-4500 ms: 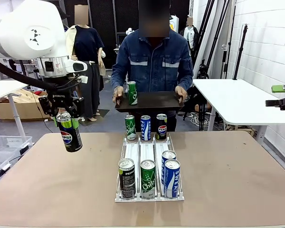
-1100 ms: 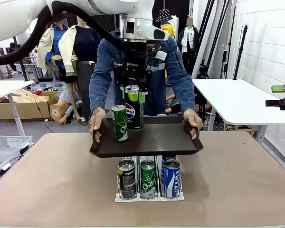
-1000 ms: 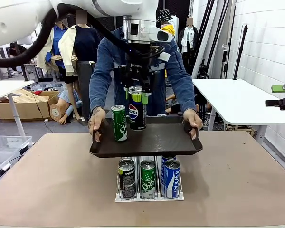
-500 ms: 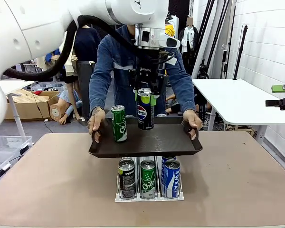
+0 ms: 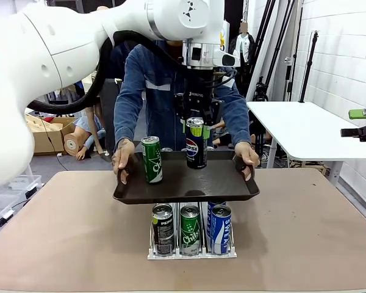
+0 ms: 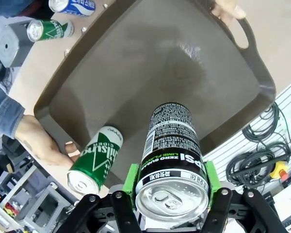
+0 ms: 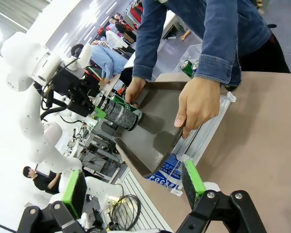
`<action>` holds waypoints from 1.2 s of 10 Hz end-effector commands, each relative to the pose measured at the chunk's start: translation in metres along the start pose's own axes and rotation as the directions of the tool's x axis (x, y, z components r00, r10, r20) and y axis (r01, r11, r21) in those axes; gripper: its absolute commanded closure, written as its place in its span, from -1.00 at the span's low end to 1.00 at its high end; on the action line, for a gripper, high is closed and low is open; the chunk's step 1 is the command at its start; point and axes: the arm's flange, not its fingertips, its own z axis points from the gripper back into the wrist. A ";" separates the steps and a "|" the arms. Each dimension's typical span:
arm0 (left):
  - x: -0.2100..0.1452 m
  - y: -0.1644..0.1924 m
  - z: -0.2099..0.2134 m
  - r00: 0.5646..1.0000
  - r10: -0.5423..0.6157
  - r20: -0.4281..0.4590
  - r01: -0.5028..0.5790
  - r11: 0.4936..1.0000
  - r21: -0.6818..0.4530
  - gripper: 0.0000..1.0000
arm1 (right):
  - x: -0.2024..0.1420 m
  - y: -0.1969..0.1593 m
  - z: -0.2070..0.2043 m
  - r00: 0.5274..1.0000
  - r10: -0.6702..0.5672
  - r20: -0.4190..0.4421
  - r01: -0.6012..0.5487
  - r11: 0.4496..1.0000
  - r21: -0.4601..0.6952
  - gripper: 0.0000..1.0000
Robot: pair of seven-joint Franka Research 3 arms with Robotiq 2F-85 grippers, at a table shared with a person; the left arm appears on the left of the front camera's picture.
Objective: Retrieve and hand over the desired beverage to the person.
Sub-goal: Place the picked can on the Handle tray extended by the person.
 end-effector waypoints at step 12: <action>0.042 0.017 -0.037 1.000 0.020 -0.016 -0.020 1.000 -0.004 1.00 | 0.001 0.000 0.000 1.000 0.004 0.006 -0.004 1.000 0.012 -1.00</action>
